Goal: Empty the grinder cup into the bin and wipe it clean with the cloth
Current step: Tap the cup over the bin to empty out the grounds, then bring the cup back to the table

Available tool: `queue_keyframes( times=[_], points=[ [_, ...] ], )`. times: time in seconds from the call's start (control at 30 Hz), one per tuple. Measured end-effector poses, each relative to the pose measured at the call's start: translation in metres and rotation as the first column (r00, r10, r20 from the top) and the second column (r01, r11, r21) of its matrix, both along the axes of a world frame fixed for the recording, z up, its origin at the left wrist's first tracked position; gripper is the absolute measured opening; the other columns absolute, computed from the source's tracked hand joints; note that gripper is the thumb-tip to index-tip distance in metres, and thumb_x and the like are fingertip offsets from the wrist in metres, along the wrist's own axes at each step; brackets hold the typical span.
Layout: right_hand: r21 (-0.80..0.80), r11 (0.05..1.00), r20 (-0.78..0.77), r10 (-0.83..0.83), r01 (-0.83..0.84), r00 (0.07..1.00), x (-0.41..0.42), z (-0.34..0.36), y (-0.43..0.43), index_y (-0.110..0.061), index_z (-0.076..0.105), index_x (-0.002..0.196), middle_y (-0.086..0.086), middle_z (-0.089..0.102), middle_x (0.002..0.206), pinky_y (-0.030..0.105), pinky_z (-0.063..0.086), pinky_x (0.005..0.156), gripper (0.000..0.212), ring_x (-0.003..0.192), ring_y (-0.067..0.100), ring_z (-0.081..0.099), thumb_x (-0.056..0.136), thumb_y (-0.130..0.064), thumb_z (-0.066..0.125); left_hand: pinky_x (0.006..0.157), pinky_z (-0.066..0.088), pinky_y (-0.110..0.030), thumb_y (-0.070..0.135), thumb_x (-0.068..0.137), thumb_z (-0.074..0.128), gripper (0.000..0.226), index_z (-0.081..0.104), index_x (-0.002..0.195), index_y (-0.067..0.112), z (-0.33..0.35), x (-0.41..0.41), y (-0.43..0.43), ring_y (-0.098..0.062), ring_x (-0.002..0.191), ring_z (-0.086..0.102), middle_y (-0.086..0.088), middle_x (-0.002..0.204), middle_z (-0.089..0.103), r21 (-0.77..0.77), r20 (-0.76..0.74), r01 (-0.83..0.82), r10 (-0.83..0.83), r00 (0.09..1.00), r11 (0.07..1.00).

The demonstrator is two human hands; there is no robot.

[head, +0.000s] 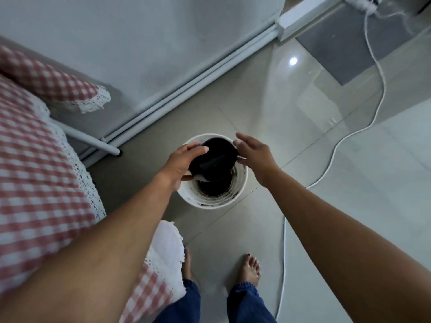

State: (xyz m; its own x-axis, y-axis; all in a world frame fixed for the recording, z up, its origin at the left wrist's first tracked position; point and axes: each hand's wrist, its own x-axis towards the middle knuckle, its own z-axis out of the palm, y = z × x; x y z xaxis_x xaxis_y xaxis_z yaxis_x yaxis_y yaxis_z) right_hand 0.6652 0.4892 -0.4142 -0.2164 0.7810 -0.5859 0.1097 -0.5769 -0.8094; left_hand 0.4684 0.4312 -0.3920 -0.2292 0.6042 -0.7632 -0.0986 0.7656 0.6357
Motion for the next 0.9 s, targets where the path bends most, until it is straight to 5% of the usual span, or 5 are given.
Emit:
queue_keyframes(
  times=[0.17,0.33,0.57,0.73,0.9],
  points=[
    [0.065,0.978,-0.005,0.200,-0.199,0.980,0.001,0.115,0.002,-0.018,0.069,0.119,0.003,0.072,0.104,0.043,0.052,0.094,0.031,0.096,0.018,0.066,0.088,-0.012,0.069,0.094,0.057,-0.049,0.059,0.062,0.076,0.065,0.066,0.119,0.028,0.104,-0.007,-0.004,-0.030,0.108,0.066,-0.012,0.118,0.068,-0.051,0.154,-0.025,0.032,0.988,0.998],
    [0.156,0.934,0.038,0.321,-0.322,0.946,-0.005,0.231,0.002,-0.019,0.066,0.119,0.006,0.069,0.101,0.042,0.053,0.091,0.034,0.094,0.020,0.064,0.088,-0.004,0.066,0.093,0.054,-0.044,0.063,0.077,0.070,0.051,0.068,0.109,0.024,0.207,-0.014,-0.011,-0.027,0.105,0.064,-0.005,0.110,0.069,-0.031,0.176,-0.098,0.102,0.979,0.995],
    [0.243,0.954,0.040,0.170,-0.174,0.985,-0.049,0.351,-0.017,-0.004,0.063,0.123,0.010,0.066,0.099,0.040,0.055,0.086,0.031,0.090,0.022,0.063,0.091,-0.004,0.062,0.089,0.048,-0.036,0.063,0.087,0.063,0.042,0.064,0.090,0.021,0.334,-0.033,-0.030,-0.025,0.098,0.061,-0.007,0.106,0.065,0.177,0.171,-0.279,0.250,0.953,0.944],
    [0.300,0.951,-0.037,0.093,-0.078,0.995,-0.091,0.414,-0.053,-0.003,0.064,0.122,0.004,0.066,0.086,0.030,0.057,0.071,0.032,0.077,0.019,0.063,0.090,-0.003,0.064,0.072,0.049,-0.031,0.053,0.092,0.063,0.041,0.068,0.112,0.018,0.395,-0.060,-0.064,-0.021,0.092,0.063,0.000,0.106,0.067,0.351,0.166,-0.348,0.308,0.937,0.870],
    [0.395,0.916,-0.091,0.108,-0.064,0.990,-0.146,0.464,-0.106,-0.005,0.066,0.120,0.000,0.068,0.084,0.030,0.058,0.071,0.034,0.077,0.013,0.066,0.087,-0.006,0.069,0.083,0.048,-0.033,0.051,0.099,0.054,0.036,0.067,0.115,0.021,0.433,-0.107,-0.122,-0.021,0.101,0.062,0.006,0.105,0.068,0.495,0.192,-0.392,0.342,0.920,0.776]
  ],
)
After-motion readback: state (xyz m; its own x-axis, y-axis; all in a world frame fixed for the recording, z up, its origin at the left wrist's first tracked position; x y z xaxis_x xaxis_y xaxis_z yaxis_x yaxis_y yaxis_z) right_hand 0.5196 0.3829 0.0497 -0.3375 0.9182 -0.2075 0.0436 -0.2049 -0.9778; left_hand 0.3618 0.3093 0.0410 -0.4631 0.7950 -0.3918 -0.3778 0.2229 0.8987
